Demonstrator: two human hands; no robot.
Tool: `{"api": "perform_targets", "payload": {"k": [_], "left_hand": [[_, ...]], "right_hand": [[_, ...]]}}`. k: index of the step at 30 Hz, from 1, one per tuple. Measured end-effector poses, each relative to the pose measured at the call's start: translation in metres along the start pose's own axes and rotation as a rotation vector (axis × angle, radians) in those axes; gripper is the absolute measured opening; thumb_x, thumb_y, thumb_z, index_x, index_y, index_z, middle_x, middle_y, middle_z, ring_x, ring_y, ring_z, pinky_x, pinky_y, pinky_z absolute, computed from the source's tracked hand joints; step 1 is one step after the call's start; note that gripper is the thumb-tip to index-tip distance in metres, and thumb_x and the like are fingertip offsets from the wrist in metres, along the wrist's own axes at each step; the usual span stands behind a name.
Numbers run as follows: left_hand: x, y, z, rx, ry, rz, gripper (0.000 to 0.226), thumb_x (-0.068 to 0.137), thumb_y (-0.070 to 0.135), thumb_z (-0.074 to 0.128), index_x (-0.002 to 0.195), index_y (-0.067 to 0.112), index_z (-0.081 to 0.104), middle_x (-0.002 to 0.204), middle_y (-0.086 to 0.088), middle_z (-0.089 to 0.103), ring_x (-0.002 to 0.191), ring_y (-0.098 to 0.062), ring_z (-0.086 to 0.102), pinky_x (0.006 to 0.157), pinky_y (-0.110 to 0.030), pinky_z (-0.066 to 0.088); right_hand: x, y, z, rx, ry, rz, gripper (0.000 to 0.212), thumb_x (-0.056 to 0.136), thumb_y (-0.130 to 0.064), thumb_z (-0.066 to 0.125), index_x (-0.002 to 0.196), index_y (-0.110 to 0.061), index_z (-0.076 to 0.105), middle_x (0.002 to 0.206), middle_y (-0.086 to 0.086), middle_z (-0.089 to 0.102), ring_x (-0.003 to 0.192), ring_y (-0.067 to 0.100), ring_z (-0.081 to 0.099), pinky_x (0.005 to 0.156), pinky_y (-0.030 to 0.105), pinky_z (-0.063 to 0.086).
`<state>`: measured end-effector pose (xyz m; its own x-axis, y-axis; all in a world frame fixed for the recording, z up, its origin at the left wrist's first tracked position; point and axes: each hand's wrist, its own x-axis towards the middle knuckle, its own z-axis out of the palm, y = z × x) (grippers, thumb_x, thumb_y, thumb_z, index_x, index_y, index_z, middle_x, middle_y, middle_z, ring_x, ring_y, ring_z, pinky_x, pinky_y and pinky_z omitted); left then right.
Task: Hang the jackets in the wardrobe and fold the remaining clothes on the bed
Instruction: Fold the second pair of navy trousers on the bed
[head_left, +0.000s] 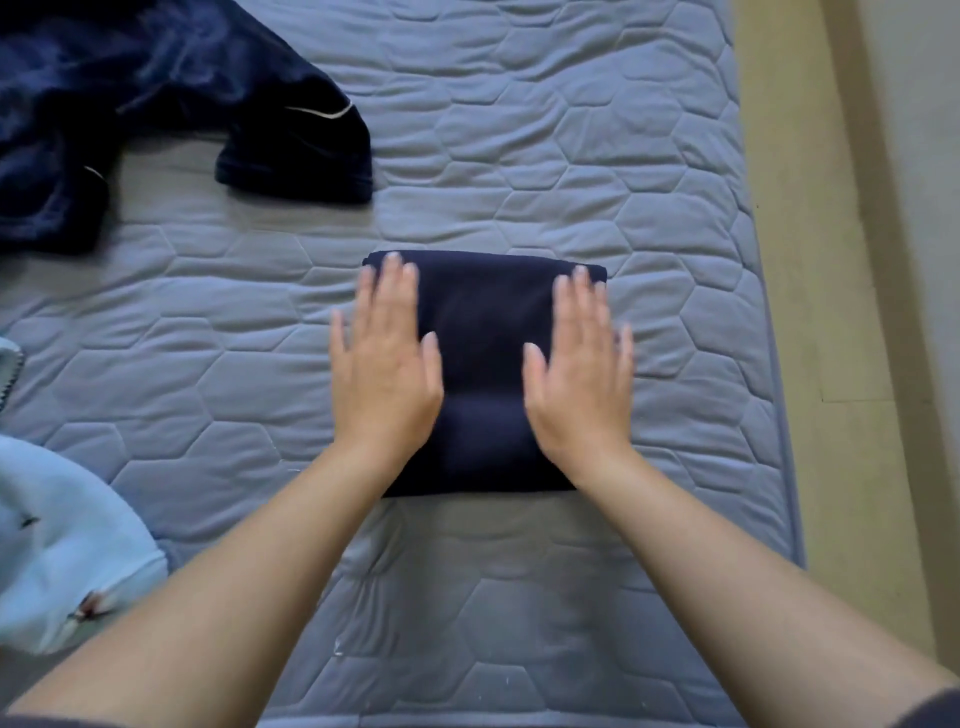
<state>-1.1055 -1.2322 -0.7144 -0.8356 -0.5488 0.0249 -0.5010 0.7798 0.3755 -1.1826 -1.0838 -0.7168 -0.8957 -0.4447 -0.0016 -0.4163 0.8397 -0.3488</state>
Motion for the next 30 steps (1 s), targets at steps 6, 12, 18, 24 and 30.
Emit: {"api": "perform_targets", "payload": {"k": [6,12,18,24,30], "left_hand": [[0.008,-0.034,0.066,0.217,-0.296,0.112,0.071,0.093,0.053,0.03,0.153,0.027,0.001,0.161,0.003,-0.01,0.148,-0.023,-0.007,0.117,-0.053,0.005],[-0.008,-0.053,0.059,-0.433,-0.077,-0.143,0.081,0.086,0.038,0.067,0.149,0.014,0.023,0.154,-0.009,0.025,0.142,-0.02,0.025,0.116,-0.026,0.021],[-0.017,-0.058,0.015,-1.071,-0.691,-0.95,0.047,0.068,0.049,0.077,0.104,0.02,0.068,0.093,0.002,0.075,0.078,-0.013,0.073,0.067,-0.027,0.052],[-0.051,-0.032,-0.077,-1.012,-0.889,-1.057,0.046,0.066,0.044,0.078,0.102,0.017,0.069,0.089,-0.004,0.076,0.073,-0.019,0.073,0.062,-0.028,0.054],[-0.136,0.016,-0.201,-0.985,-0.915,-1.239,0.034,0.087,0.039,0.064,0.096,0.007,0.06,0.074,-0.006,0.073,0.064,-0.018,0.069,0.053,-0.023,0.051]], "right_hand": [[0.019,0.012,0.07,-0.306,-0.268,-0.14,0.073,0.096,-0.052,0.028,0.153,-0.023,-0.008,0.16,0.0,-0.014,0.148,0.026,-0.011,0.115,0.06,0.002],[0.002,0.027,0.056,0.188,-0.076,0.284,0.081,0.091,-0.05,0.05,0.152,-0.011,0.014,0.157,0.014,0.02,0.14,0.031,0.027,0.111,0.042,0.028],[-0.006,0.048,0.013,1.026,-0.519,0.851,0.041,0.084,-0.039,0.07,0.117,-0.015,0.062,0.107,0.001,0.072,0.089,0.014,0.07,0.064,0.023,0.055],[-0.053,0.036,-0.074,1.224,-0.757,1.073,0.025,0.088,-0.028,0.065,0.106,-0.011,0.067,0.096,0.005,0.075,0.078,0.016,0.073,0.058,0.024,0.056],[-0.13,-0.008,-0.205,1.092,-1.005,1.285,0.023,0.094,-0.025,0.057,0.099,-0.005,0.066,0.084,0.01,0.075,0.066,0.023,0.072,0.068,0.032,0.057]]}}
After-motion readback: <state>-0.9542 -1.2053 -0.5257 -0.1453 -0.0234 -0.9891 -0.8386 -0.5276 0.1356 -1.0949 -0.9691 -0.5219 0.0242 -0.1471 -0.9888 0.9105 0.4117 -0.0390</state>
